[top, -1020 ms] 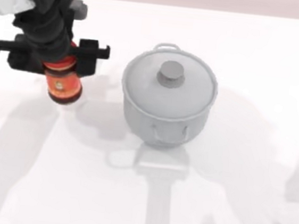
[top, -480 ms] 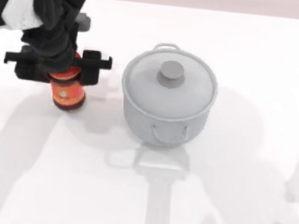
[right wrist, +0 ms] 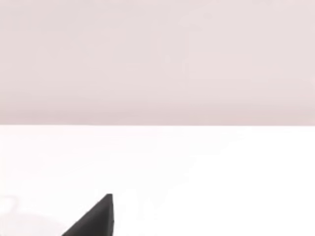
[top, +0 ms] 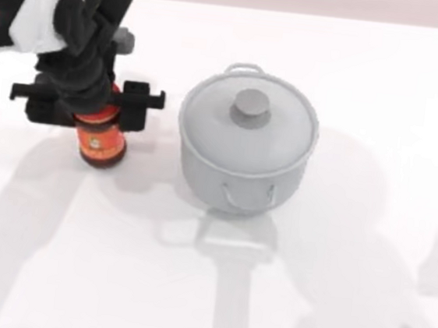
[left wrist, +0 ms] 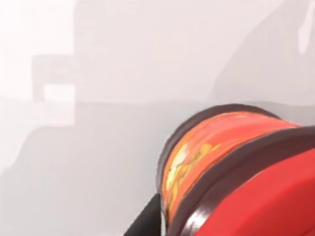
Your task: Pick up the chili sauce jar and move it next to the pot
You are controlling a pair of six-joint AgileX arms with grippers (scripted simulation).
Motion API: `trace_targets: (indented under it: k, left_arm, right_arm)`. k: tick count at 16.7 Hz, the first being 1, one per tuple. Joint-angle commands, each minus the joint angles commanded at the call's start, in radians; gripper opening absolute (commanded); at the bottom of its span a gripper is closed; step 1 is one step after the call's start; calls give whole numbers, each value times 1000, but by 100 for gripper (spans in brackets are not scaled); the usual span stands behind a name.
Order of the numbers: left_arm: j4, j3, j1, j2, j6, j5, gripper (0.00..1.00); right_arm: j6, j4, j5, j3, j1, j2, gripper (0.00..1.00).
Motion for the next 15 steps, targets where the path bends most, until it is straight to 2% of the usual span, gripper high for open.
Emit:
trace_targets:
  k: [11, 15]
  left_arm:
    - [0, 0, 0, 0, 0, 0, 98]
    - [0, 0, 0, 0, 0, 0, 100]
  right_arm:
    - [0, 0, 0, 0, 0, 0, 100]
    - [0, 0, 0, 0, 0, 0, 100]
